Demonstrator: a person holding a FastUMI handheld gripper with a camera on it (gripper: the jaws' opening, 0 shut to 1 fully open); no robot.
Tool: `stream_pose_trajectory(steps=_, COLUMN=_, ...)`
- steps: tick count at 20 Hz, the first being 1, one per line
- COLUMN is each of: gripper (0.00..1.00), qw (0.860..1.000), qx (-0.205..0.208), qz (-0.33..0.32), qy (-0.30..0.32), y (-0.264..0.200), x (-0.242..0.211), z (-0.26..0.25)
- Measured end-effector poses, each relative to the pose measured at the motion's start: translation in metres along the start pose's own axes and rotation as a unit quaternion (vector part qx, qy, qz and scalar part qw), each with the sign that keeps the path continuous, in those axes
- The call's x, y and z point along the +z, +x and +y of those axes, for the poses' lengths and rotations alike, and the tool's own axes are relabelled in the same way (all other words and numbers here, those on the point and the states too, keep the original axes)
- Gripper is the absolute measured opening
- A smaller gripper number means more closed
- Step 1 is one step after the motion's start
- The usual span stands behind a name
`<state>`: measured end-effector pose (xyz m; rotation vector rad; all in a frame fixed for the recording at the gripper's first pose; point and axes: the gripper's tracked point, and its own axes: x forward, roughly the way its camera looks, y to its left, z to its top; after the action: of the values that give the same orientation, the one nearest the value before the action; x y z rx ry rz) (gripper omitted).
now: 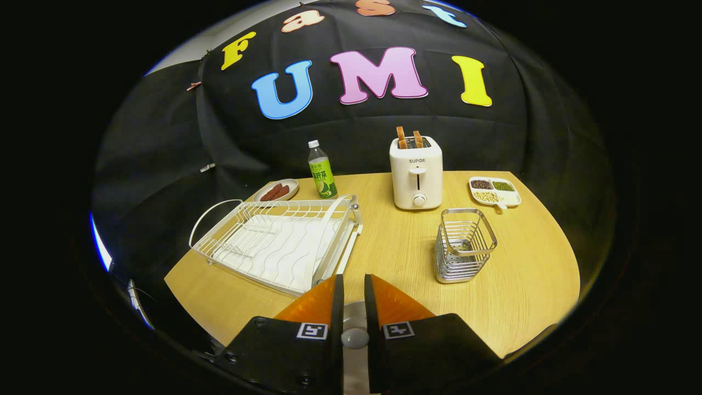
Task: Take the plate from the dish rack, then take the spoon from the basket and place it into the plate.
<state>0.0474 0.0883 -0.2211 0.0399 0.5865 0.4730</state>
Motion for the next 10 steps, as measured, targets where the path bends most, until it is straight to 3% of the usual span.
stream_pose_trajectory(steps=10, gripper=0.23, qw=0.998, qx=0.01, qz=0.057, qy=0.03, y=-0.009, x=-0.028, z=-0.019)
